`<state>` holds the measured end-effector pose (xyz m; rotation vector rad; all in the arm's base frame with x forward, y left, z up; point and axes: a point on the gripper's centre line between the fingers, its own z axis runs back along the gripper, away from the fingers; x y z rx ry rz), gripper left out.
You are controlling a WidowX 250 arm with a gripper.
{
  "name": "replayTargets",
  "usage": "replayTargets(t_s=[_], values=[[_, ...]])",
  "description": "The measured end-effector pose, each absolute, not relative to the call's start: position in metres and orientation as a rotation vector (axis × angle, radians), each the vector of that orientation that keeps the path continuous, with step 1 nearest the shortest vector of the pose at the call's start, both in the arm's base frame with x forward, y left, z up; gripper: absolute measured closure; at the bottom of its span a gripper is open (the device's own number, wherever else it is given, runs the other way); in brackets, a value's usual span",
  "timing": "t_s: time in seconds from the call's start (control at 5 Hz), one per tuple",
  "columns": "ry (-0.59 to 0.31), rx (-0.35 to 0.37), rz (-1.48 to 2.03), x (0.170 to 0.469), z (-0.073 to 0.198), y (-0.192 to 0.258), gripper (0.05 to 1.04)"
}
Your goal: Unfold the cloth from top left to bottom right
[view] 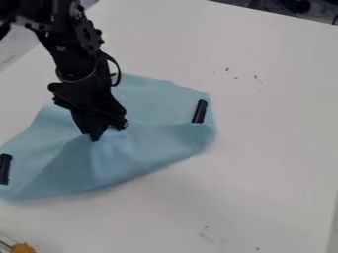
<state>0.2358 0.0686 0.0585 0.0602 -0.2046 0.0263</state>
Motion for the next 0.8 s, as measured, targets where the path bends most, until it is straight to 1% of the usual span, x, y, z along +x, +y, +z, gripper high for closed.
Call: replayTargets(t_s=[0.2,0.4,0.6,0.8], values=[[-0.161,-0.015,0.046,0.22,0.051,0.061,1.03],[-0.165,-0.08,0.076,0.21,0.04,0.054,1.03],[-0.164,-0.141,0.109,0.202,0.035,0.05,1.03],[-0.165,-0.159,0.152,0.191,0.031,0.046,1.03]])
